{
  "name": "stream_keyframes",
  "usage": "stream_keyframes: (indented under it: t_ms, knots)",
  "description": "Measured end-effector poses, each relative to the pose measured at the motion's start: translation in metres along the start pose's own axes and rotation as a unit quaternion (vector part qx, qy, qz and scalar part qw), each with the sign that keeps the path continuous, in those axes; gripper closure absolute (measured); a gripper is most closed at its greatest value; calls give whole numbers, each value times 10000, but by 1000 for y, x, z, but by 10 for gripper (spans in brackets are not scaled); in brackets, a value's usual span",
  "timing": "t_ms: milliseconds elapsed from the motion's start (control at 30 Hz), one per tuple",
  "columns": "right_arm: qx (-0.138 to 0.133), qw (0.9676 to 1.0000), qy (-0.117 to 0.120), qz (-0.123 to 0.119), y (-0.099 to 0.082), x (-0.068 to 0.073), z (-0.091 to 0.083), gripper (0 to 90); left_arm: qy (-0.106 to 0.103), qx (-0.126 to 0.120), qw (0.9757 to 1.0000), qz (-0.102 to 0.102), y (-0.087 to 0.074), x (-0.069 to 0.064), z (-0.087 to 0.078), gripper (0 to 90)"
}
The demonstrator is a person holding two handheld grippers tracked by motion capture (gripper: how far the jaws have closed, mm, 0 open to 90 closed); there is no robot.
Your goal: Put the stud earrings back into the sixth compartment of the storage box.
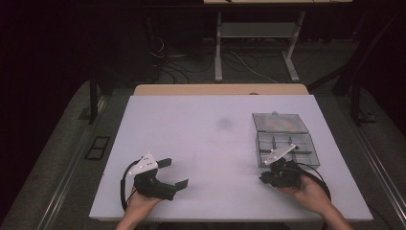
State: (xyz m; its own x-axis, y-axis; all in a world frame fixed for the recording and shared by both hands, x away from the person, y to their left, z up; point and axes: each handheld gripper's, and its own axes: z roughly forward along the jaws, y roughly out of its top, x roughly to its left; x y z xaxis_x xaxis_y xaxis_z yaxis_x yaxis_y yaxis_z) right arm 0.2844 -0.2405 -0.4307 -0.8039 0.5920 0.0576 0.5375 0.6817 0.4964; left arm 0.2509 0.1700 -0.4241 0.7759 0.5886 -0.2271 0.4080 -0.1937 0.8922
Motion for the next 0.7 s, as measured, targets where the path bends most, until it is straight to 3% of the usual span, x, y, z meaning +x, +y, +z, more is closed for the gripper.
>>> stream_keyframes:
  t_ms: [300, 700]
  knots:
    - [-81, 9993, 310, 166, 0, -1, -11, 796, 8, 9, 10000, -2, 0, 0, 1, 0]
    - [-196, 9991, 303, 200, 5, -7, -40, 796, 8, -3, 10000, 4, 0, 0, 1, 0]
